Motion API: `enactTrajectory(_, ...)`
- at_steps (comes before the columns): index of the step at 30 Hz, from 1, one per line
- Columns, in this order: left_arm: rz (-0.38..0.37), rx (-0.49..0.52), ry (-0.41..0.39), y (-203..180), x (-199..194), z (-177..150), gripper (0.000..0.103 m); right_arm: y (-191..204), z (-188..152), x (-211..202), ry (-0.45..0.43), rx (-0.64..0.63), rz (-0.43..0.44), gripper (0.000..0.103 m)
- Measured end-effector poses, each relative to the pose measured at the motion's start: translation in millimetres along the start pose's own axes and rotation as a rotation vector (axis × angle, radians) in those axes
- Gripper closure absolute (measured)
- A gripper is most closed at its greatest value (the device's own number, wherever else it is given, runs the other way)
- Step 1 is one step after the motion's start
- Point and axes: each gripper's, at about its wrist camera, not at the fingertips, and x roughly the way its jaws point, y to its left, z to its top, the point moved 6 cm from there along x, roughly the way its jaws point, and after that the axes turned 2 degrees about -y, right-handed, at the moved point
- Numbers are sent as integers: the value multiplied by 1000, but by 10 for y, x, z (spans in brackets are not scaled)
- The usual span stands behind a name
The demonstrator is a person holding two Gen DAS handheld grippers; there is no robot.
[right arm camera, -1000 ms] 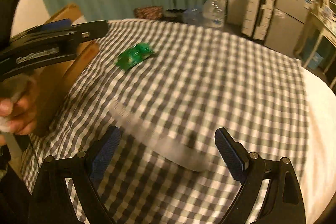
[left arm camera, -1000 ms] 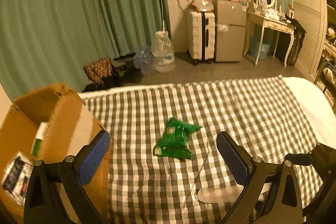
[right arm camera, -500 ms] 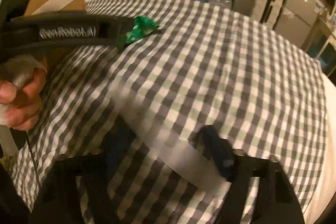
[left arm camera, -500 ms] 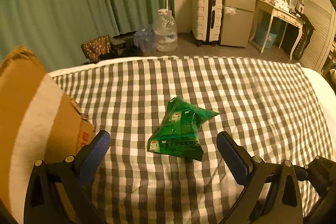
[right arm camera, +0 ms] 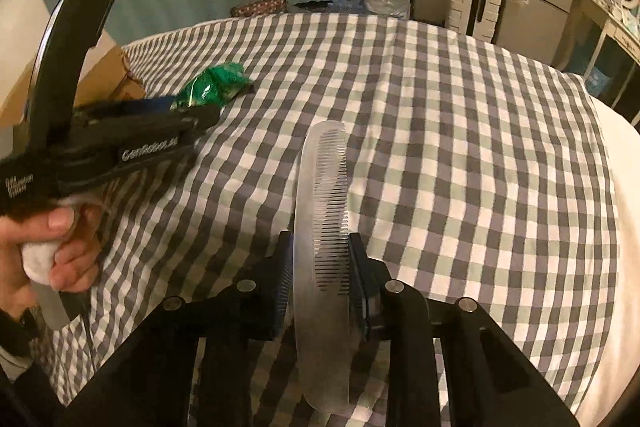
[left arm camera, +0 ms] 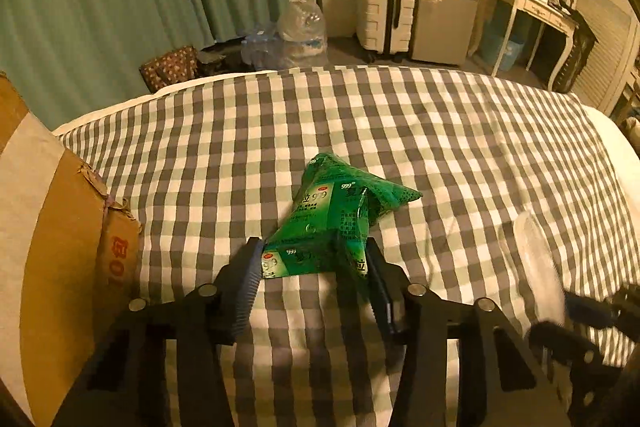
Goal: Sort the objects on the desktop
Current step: 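Grasp the green packet with the left gripper while the right grasps the clear comb, then carry the green packet and clear comb over into the cardboard box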
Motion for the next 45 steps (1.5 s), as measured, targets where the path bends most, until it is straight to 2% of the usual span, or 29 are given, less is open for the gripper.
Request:
enactTrajectory(11,-10,-10,-67,72,-414,127,55,-122,103,-203,-83,51,-49,77)
enactTrajectory(17,8,12,-145,85,-713,214,55,-104,148,-372,-143,39,-88,77)
enactTrajectory(25,23,34,-223,59,-1052,308,55,-86,259,-772,-272,48,-112,77)
enactTrajectory(32,31,30,-268,17,-1387,307,55,-180,294,-1114,-365,130,-160,77)
enactTrajectory(40,17,0,-359,75,-1949,305,55,30,359,-1576,-456,115,-182,77)
enactTrajectory(45,19,-30,-388,203,-2217,234,55,148,327,-1796,-495,119,-183,77)
